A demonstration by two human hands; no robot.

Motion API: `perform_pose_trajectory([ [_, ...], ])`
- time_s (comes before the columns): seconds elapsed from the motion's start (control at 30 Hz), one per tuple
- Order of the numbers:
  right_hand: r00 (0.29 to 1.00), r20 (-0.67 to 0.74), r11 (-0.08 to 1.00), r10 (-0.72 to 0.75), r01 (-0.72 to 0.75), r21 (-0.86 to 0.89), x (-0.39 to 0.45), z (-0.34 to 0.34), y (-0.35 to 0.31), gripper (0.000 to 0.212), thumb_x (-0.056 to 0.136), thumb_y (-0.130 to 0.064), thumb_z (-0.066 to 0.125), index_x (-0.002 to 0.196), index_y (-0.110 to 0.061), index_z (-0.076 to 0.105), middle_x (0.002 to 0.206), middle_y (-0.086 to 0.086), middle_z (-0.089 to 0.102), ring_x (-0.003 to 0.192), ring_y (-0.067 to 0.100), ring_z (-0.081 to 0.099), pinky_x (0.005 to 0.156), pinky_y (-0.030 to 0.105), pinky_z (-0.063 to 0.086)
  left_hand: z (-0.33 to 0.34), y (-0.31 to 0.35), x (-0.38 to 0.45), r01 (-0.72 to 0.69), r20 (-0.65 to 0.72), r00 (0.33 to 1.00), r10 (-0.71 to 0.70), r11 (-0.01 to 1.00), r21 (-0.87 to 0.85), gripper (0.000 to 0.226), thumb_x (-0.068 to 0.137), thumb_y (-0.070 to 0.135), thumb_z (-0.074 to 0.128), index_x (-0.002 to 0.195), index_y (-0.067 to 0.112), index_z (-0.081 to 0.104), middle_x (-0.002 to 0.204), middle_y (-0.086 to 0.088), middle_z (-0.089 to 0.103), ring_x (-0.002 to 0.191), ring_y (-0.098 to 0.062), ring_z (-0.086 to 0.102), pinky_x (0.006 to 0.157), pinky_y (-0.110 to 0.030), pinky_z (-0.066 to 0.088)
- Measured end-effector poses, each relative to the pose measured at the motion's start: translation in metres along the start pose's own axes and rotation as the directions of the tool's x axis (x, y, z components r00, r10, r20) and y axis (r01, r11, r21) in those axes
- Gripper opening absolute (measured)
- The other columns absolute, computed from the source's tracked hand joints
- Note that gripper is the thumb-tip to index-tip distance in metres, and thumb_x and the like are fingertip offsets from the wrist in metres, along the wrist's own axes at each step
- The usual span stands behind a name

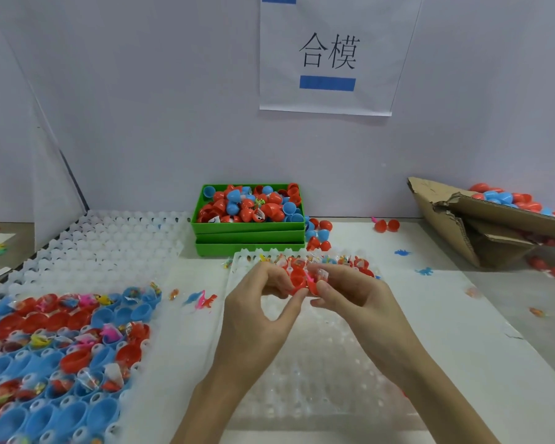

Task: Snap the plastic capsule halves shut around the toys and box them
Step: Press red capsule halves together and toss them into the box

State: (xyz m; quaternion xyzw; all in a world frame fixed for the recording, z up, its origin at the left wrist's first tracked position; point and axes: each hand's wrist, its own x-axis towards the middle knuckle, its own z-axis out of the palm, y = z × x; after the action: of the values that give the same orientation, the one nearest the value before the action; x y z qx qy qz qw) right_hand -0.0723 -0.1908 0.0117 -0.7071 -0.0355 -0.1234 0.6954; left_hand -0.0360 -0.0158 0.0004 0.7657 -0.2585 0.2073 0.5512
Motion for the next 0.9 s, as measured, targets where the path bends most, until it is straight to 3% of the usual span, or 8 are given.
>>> perform_pose_trajectory([
  [0.2,0.994,-0.005,0.987,-0.111,0.110,-0.118,-0.005,0.005,-0.007,0.037,0.088,-0.031,0.068,0.125,-0.030,0.071,0.107,-0.015,0.078,0.096,0.011,0.076,0.081,0.018,0.059,0.003,0.003,0.003,0.081,-0.012,0.996,-0.085,0.978,-0.191,0.041,0.086,0.031,0.074,0.126,0.028,0.064,0.121,0.015,0.066,0.116,-0.012,0.067,0.091,-0.017,0.056],
  [0.33,0.981,-0.011,0.953,-0.195,0.187,-0.239,-0.007,0.005,-0.007,0.037,0.091,-0.030,0.066,0.127,-0.034,0.070,0.110,-0.015,0.075,0.099,0.011,0.075,0.087,0.022,0.060,0.002,0.003,0.004,0.135,-0.001,0.990,-0.143,0.938,-0.320,0.034,0.086,0.025,0.076,0.120,0.028,0.072,0.114,0.011,0.073,0.110,-0.016,0.072,0.091,-0.020,0.058],
  [0.57,0.947,0.115,0.799,-0.299,0.314,-0.512,-0.011,0.006,-0.003,0.042,0.102,-0.022,0.050,0.142,-0.026,0.062,0.125,-0.014,0.059,0.120,0.009,0.058,0.098,0.022,0.052,-0.001,0.003,0.005,0.078,0.073,0.996,-0.060,0.955,-0.287,0.037,0.091,0.010,0.075,0.125,0.024,0.073,0.125,0.010,0.066,0.121,-0.019,0.067,0.092,-0.025,0.060],
  [0.67,0.925,0.134,0.716,-0.355,0.361,-0.597,-0.011,0.007,0.000,0.039,0.102,-0.011,0.053,0.138,-0.018,0.066,0.123,-0.007,0.058,0.115,0.007,0.058,0.095,0.014,0.049,-0.003,0.000,0.005,0.030,0.109,0.994,0.001,0.959,-0.282,0.034,0.091,0.012,0.074,0.124,0.020,0.074,0.125,0.010,0.065,0.125,-0.019,0.064,0.094,-0.025,0.059],
  [0.73,0.923,0.110,0.684,-0.369,0.350,-0.640,-0.010,0.008,-0.002,0.038,0.099,-0.016,0.054,0.135,-0.016,0.069,0.120,-0.004,0.060,0.110,0.007,0.058,0.094,0.007,0.045,-0.004,0.000,0.005,0.045,0.132,0.991,-0.007,0.957,-0.287,0.034,0.089,0.017,0.075,0.123,0.020,0.074,0.125,0.013,0.065,0.125,-0.017,0.064,0.095,-0.025,0.059],
  [0.83,0.918,0.077,0.680,-0.389,0.342,-0.649,-0.009,0.011,-0.006,0.042,0.094,-0.024,0.057,0.134,-0.016,0.068,0.117,-0.007,0.064,0.104,0.006,0.061,0.093,0.002,0.044,-0.002,0.000,0.004,0.043,0.141,0.990,-0.002,0.956,-0.291,0.036,0.088,0.020,0.077,0.124,0.022,0.075,0.125,0.014,0.066,0.125,-0.017,0.065,0.096,-0.024,0.058],
  [0.9,0.929,0.020,0.745,-0.370,0.310,-0.591,-0.009,0.012,-0.008,0.046,0.090,-0.030,0.062,0.135,-0.021,0.064,0.115,-0.016,0.065,0.098,0.002,0.066,0.089,0.004,0.048,-0.001,0.001,0.004,0.057,0.142,0.990,-0.014,0.951,-0.305,0.035,0.088,0.021,0.077,0.122,0.024,0.075,0.125,0.015,0.068,0.124,-0.016,0.066,0.096,-0.024,0.058],
])
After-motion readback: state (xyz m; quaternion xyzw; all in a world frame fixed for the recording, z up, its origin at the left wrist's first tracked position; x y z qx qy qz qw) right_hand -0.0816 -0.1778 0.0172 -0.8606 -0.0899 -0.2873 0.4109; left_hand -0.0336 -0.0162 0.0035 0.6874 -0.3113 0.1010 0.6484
